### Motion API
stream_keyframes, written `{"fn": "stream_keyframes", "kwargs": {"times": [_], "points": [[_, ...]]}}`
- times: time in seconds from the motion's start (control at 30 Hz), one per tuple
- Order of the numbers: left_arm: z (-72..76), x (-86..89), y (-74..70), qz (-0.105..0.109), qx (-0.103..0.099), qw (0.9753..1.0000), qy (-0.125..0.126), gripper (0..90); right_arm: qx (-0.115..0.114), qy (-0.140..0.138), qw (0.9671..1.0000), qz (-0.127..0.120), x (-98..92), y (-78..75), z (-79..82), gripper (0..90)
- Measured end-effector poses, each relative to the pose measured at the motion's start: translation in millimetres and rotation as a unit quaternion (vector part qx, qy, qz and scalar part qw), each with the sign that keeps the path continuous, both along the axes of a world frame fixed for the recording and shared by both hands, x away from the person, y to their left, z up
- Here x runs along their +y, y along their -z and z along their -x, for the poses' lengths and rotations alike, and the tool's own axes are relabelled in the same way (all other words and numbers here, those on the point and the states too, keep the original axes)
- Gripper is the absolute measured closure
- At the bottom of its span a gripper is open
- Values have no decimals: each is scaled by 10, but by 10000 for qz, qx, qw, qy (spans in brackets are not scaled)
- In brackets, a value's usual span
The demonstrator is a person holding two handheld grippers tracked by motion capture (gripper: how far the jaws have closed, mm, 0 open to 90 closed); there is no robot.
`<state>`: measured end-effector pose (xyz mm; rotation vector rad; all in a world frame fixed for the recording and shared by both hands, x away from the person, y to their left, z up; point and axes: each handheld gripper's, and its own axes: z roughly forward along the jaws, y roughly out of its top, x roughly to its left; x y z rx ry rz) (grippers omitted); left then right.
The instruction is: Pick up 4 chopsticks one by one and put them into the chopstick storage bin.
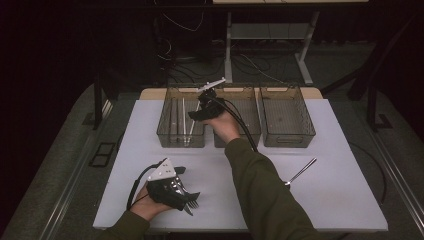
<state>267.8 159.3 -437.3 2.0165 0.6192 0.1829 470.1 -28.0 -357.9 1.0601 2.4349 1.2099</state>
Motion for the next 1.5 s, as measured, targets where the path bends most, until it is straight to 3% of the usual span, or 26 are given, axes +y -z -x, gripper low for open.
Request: {"fn": "stream_keyframes", "kwargs": {"times": [0.37, 0.83, 1.13, 1.5], "points": [[0, -10, 10, -124, -6, 9999, -7, 0, -90, -354, 9987, -345, -418, -100, 275, 310], [4, -12, 17, -145, 18, 9999, -42, 0, -206, -506, 9966, -615, -937, -120, 575, 304], [-2, -5, 24, -177, 10, 9998, -64, 0, -223, -580, 9958, -671, -1240, -68, 804, 305], [-8, -8, 34, -215, 31, 9997, -93, 0, -59, -563, 9956, -750, -1674, 94, 1065, 345]]}}
